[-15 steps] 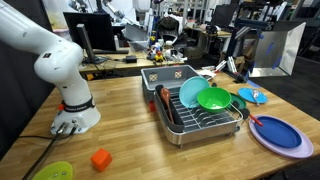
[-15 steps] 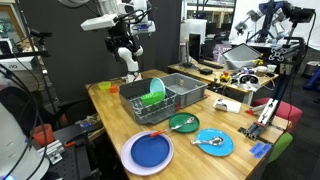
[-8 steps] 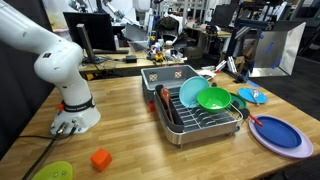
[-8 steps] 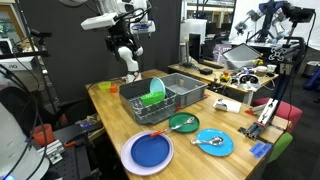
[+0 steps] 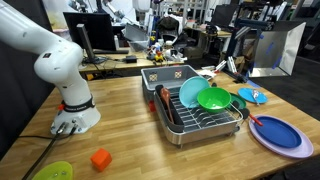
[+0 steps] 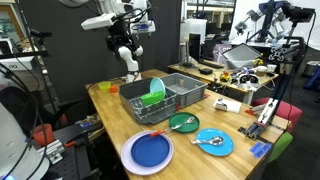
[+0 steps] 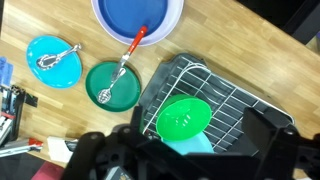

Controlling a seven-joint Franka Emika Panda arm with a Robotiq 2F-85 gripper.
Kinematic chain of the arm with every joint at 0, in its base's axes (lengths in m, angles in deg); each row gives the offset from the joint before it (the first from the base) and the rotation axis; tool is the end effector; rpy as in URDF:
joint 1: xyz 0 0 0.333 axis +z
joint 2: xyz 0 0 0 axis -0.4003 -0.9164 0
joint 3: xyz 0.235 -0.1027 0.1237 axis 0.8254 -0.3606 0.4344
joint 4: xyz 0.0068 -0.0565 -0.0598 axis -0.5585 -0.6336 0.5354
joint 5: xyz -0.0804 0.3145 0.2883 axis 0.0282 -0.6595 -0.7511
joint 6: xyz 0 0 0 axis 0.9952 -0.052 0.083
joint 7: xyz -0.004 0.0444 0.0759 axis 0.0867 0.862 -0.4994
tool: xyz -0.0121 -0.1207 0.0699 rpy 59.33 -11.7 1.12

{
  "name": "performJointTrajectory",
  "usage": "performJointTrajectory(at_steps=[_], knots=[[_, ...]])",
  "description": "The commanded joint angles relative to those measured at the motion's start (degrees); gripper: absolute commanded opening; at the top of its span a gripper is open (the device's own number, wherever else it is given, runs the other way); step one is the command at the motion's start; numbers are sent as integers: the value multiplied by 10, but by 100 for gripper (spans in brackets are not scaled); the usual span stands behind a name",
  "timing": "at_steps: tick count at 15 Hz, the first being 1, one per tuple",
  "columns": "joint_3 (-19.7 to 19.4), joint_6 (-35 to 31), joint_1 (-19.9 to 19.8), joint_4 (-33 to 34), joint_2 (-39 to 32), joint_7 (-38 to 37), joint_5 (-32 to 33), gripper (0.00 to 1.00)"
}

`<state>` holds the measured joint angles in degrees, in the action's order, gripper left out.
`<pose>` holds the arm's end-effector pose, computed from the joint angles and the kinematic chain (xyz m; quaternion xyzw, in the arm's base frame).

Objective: Park the green bowl properly on the kitchen plate holder

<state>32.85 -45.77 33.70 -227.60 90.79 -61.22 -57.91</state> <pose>0.4764 0.0515 0.3977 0.9640 0.2512 0.0845 0.0229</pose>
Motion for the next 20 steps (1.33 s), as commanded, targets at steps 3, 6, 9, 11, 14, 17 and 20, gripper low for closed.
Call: performJointTrajectory(at_steps=[3, 6, 9, 11, 14, 17, 20], knots=[[29, -10, -7, 69, -89, -59, -36, 100], [42, 3, -15, 115, -165, -95, -50, 100], [49, -10, -17, 107, -178, -98, -49, 100], [52, -12, -18, 117, -200, -101, -48, 100], [51, -10, -18, 116, -184, -101, -49, 100], [52, -10, -18, 114, -183, -101, -49, 100], [52, -10, -18, 113, -183, -101, -49, 100]])
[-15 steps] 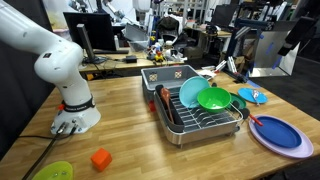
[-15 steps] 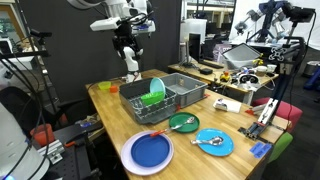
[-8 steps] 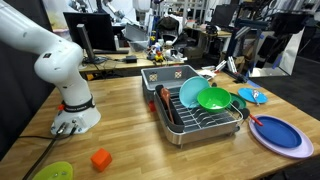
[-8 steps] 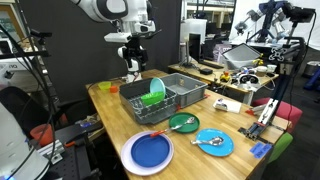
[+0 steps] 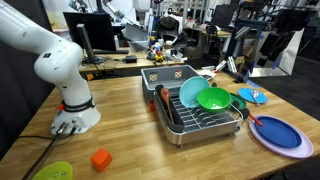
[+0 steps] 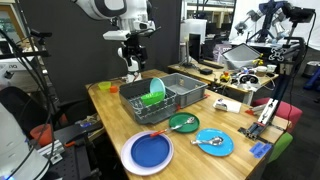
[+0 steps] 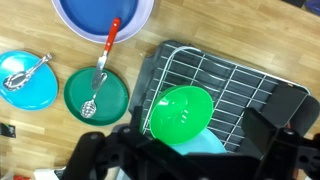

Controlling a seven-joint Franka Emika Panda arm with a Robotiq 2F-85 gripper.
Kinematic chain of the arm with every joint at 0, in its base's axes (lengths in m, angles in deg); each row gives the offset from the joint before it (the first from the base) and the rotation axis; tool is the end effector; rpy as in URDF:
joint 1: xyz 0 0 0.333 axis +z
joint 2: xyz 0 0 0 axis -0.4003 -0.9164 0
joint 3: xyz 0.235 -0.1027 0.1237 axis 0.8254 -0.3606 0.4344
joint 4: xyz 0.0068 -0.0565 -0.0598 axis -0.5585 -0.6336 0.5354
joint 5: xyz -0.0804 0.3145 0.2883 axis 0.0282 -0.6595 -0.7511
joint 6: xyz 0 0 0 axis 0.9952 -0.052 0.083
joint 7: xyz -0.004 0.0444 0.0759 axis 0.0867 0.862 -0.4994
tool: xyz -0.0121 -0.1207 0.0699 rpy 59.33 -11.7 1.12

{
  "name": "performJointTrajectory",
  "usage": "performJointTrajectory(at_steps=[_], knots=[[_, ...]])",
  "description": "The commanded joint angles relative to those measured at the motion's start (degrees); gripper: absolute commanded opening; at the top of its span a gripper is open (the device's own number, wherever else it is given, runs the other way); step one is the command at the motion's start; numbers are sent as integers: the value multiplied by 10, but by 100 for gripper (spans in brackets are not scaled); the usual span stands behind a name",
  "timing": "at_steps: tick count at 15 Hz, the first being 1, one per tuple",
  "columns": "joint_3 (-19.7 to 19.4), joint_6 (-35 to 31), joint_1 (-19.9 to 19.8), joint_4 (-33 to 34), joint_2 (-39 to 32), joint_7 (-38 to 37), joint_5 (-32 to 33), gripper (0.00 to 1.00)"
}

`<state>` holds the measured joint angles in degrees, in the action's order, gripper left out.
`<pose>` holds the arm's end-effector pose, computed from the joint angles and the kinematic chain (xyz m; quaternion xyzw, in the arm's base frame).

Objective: Park the green bowl properly on the kitchen plate holder

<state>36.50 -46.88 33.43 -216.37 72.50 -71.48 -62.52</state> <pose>0.5358 0.0944 0.3382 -0.9846 -0.1712 -0.0351 0.0077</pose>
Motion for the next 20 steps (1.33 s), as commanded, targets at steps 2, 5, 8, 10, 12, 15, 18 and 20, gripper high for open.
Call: performJointTrajectory(at_steps=[2, 5, 8, 10, 12, 15, 18, 20], knots=[[15, 2, -16, 1, 0, 2, -3, 100], [17, 13, -14, 17, -22, -10, -15, 100], [23, 34, -14, 48, -68, -55, -56, 100], [27, 35, -16, 72, -104, -98, -84, 100], [29, 25, -18, 98, -144, -132, -114, 100], [29, -49, -20, 127, -205, -153, -113, 100], [29, -115, -21, 147, -262, -140, -88, 100], [25, -138, -17, 156, -293, -144, -63, 100]])
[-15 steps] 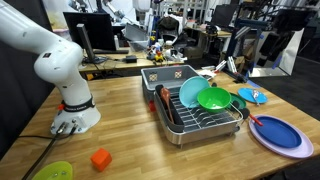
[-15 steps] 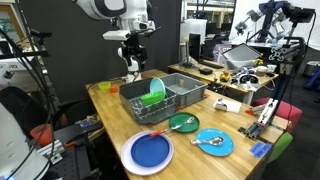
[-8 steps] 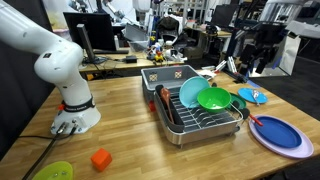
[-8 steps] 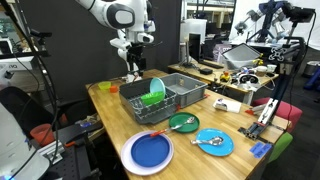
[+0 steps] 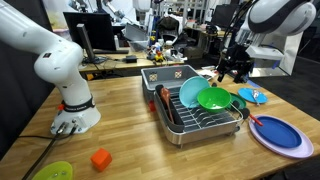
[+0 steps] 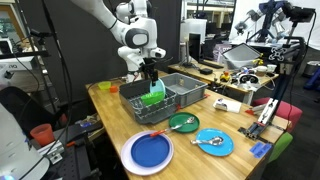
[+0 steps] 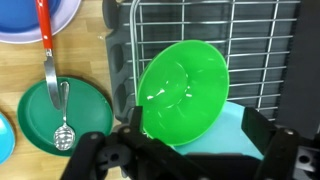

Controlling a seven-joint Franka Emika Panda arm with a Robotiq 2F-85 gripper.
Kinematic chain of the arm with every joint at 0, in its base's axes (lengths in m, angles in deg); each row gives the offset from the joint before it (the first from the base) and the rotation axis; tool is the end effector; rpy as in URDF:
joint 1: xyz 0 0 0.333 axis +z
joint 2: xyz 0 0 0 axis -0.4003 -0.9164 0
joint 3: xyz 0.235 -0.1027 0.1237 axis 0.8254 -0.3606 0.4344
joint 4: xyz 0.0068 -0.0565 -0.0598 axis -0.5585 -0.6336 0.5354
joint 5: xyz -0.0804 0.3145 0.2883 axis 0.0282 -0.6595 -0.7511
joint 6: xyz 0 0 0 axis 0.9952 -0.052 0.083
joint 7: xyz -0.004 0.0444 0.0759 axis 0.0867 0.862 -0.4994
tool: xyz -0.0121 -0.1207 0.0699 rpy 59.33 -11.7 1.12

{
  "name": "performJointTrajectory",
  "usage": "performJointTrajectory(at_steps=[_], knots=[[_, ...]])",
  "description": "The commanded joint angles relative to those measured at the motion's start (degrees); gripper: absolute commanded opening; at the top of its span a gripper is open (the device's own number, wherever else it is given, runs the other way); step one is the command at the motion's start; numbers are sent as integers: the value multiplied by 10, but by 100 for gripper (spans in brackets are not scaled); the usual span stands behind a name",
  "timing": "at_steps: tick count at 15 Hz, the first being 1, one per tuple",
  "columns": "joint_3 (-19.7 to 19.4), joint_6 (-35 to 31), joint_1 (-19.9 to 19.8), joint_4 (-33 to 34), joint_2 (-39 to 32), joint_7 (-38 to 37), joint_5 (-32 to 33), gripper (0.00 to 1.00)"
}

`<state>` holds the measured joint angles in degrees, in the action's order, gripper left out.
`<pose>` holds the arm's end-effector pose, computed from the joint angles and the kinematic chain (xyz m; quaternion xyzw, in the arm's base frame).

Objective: Park the green bowl properly on the kitchen plate holder

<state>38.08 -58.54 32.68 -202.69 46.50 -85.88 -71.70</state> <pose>0.6132 0.1214 0.2070 -0.9973 0.0062 -0.0203 0.0697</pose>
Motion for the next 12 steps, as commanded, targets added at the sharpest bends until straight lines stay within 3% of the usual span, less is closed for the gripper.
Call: performJointTrajectory(at_steps=[1, 12], knots=[[6, -28, -7, 23, -45, -1, 44, 100], [6, -33, -2, 55, -106, 13, 134, 100]])
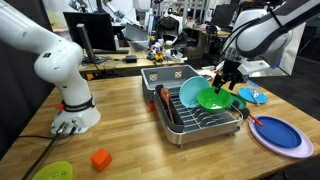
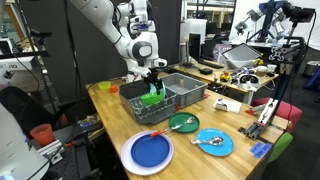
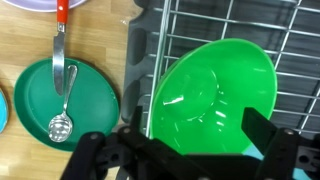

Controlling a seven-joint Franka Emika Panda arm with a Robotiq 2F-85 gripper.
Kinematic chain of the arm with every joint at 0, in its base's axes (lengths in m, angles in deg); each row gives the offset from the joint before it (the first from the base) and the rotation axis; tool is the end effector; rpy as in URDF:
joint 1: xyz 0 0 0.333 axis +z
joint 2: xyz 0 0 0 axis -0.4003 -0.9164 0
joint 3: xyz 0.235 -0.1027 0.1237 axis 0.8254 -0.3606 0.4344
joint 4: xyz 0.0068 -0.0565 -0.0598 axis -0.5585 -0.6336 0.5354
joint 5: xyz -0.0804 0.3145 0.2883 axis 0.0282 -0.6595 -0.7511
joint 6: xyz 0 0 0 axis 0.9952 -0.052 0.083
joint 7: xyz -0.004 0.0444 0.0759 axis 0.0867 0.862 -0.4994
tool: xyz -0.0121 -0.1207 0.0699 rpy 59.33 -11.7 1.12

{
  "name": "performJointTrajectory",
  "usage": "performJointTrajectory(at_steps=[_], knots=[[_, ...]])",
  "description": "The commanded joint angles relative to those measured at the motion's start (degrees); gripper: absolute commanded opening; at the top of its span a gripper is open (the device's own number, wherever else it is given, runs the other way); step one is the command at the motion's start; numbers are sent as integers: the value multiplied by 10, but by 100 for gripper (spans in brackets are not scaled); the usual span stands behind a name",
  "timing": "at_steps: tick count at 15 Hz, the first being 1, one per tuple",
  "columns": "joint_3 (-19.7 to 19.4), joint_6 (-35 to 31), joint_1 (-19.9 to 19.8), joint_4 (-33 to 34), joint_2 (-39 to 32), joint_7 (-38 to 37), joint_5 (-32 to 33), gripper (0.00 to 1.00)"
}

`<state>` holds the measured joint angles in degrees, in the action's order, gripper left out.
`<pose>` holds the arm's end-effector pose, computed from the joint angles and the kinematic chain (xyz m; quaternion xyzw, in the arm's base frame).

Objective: Park the green bowl properly on the kitchen plate holder

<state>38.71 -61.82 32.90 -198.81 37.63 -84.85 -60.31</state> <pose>0.6217 0.1273 0.1448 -0.9966 -0.0806 -0.0142 0.0043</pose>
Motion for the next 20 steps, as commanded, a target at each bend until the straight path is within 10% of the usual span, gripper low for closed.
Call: performJointTrajectory(at_steps=[1, 5, 7, 20], knots=[[0, 2, -6, 21, -23, 4, 21, 100], [4, 5, -10, 39, -49, 11, 16, 100], [6, 4, -10, 47, -59, 14, 14, 72], [4, 9, -28, 60, -68, 14, 6, 0]])
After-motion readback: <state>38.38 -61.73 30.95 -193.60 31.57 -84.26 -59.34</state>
